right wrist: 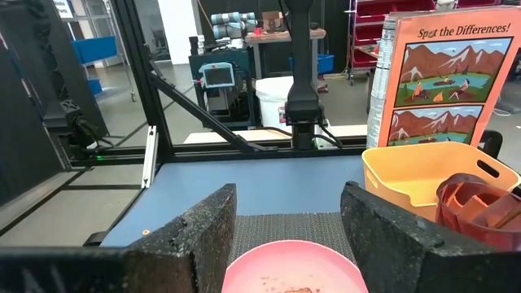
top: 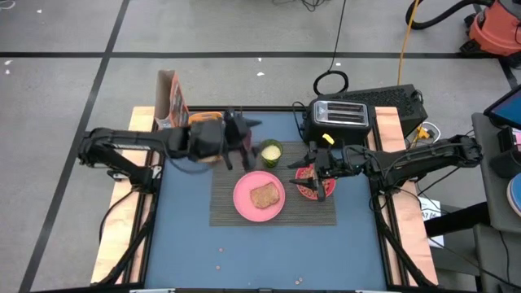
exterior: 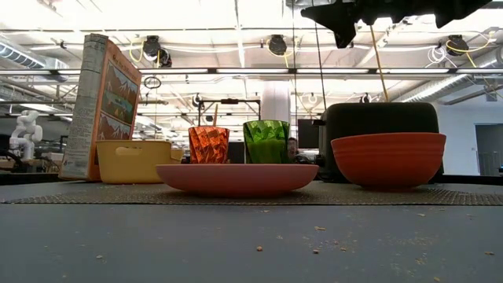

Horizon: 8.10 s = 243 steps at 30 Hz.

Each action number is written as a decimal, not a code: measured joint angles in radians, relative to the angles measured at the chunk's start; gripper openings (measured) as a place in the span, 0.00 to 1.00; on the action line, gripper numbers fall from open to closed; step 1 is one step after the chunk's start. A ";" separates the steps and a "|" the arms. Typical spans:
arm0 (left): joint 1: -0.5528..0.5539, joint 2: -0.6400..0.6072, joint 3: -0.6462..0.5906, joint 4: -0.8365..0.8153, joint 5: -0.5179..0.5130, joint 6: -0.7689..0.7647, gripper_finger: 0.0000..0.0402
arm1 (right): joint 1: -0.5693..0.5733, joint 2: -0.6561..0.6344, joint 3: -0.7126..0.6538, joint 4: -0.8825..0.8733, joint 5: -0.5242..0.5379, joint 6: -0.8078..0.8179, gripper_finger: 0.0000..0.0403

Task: Arrange a breakfast setting
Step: Put the apple on the table gray placemat

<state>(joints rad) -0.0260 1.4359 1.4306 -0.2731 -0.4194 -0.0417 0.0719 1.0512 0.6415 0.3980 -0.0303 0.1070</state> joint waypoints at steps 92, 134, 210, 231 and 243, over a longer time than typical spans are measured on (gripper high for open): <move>0.628 0.387 -0.099 -0.770 0.149 -0.373 0.82 | 0.000 0.000 0.000 -0.037 0.000 0.000 0.53; 0.683 0.350 -0.102 -0.770 0.129 -0.542 0.82 | 0.000 0.000 0.000 -0.037 0.000 0.000 0.53; 0.649 -0.079 -0.263 -0.666 0.446 -0.594 0.56 | 0.000 0.000 0.000 -0.037 0.003 -0.060 0.53; 0.313 -0.212 -0.263 -0.626 0.606 -0.777 0.56 | 0.002 0.005 0.000 -0.017 0.137 -0.180 0.70; 0.120 -0.212 -0.263 -0.392 0.606 -0.970 0.56 | 0.065 0.185 0.001 0.311 0.134 -0.610 0.74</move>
<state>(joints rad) 0.0941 1.2244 1.1679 -0.6655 0.1863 -1.0112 0.1364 1.2360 0.6422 0.7089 0.1039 -0.5028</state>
